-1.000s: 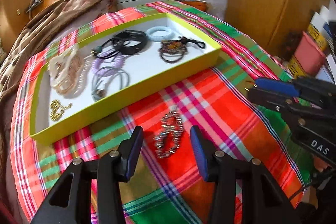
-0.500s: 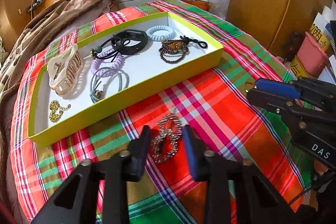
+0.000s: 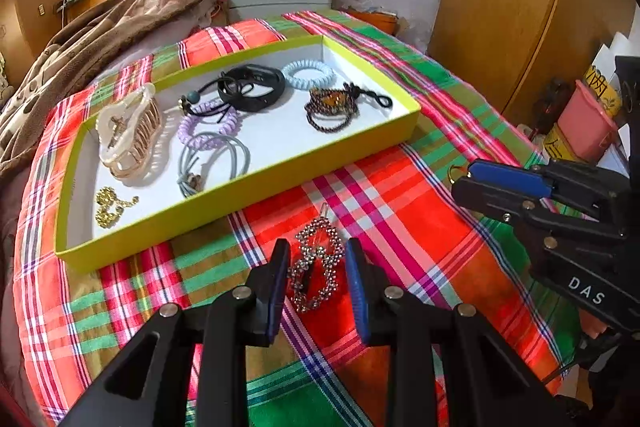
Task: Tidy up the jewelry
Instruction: 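Carry the rhinestone clip into the box with the left tool while the right tool carries the gold ring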
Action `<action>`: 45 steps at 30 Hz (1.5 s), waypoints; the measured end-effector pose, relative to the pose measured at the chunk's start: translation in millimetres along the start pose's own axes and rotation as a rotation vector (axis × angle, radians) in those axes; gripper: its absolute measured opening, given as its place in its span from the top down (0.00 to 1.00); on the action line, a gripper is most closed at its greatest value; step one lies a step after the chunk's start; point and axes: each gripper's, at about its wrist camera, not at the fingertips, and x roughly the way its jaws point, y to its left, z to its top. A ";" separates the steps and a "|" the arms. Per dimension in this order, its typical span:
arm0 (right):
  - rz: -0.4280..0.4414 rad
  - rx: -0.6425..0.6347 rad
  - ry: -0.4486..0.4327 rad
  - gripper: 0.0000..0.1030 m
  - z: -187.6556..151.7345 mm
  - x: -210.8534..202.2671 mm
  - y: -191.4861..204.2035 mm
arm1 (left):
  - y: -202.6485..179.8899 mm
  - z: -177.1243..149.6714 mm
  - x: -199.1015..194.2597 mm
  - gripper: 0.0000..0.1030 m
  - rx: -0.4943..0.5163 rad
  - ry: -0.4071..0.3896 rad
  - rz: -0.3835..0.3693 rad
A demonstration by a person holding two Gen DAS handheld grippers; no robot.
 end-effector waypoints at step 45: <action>0.015 -0.084 0.118 0.79 79.2 74.4 1.7 | 57.2 82.2 48.6 0.71 -0.137 -0.002 -0.069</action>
